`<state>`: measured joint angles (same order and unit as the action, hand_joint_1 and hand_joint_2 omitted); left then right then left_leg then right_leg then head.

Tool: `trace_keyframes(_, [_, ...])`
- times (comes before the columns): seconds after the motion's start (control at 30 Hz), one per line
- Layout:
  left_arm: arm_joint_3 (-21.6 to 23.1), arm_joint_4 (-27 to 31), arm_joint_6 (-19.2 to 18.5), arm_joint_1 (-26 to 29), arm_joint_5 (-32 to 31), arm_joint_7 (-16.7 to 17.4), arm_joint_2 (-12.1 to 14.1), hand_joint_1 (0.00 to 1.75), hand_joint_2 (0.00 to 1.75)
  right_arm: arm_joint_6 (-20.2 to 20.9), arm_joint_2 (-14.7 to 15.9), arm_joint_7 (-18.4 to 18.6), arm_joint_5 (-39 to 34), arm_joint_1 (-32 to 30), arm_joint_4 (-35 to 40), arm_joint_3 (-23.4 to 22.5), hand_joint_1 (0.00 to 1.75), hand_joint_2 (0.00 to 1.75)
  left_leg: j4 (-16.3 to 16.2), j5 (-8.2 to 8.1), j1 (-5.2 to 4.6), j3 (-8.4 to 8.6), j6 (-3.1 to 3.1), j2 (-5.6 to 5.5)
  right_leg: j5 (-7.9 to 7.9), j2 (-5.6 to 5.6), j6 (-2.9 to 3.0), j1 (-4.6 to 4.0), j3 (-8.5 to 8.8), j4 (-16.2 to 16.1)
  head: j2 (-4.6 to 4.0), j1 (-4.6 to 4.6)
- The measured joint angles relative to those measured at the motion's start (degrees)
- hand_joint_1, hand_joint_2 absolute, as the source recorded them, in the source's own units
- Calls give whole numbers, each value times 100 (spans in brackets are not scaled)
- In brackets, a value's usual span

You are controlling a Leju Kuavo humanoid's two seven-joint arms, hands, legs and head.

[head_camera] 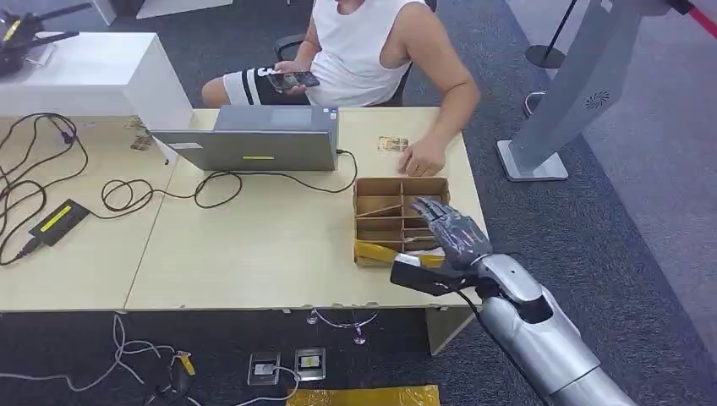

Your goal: Pass the card to the sensor for recognition and then transmit it.

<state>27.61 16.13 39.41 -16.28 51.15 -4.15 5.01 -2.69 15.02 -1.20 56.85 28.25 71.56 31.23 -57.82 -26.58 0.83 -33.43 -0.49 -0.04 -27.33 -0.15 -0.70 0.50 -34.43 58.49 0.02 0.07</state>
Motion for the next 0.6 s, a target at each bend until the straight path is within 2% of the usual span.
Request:
trace_keyframes(0.27, [7,0,7,-12,17,39,-2,0,0,-76,-22,-26,70,0,-181,-4,0,175,0,0,0,0,0,0,0,0,0,0,0,0,0,0])
trace_keyframes(0.33, [7,0,9,-11,42,63,-2,0,0,-76,-26,-53,72,1,-208,-7,5,175,0,0,0,0,0,0,0,0,0,0,0,0,-2,-2])
trace_keyframes(0.37, [7,0,11,-11,44,70,-2,0,0,-76,-28,-63,72,2,-219,-7,38,175,0,0,0,-1,0,0,0,0,0,0,1,0,0,0])
trace_keyframes(0.4, [7,0,11,-11,50,72,-4,0,0,-76,-39,-90,72,6,-243,-7,80,175,0,0,0,-1,0,0,0,0,0,0,1,0,0,-2])
trace_keyframes(0.43, [7,0,13,-11,63,72,-7,0,0,-78,-46,-105,72,11,-260,-7,91,175,0,0,0,-1,0,0,0,0,0,0,1,0,0,0])
trace_keyframes(0.47, [7,0,13,-10,72,72,-7,0,0,-79,-57,-140,72,22,-289,-11,145,175,0,0,0,-1,0,0,0,0,0,0,1,0,0,-2])
trace_keyframes(0.5, [7,0,13,-10,87,72,-9,0,0,-79,-72,-157,72,38,-319,-15,154,175,0,0,0,-1,0,0,0,0,0,0,0,0,-2,-2])
trace_keyframes(0.53, [7,0,13,-9,98,72,-13,0,0,-81,-92,-173,72,56,-367,-28,154,175,0,0,0,-1,0,0,0,0,0,0,1,0,0,-2])
trace_keyframes(0.6, [7,0,13,-9,105,72,-22,0,0,-92,-122,-199,72,85,-435,-50,175,175,0,0,0,-1,0,0,0,-2,0,0,1,0,0,-2])
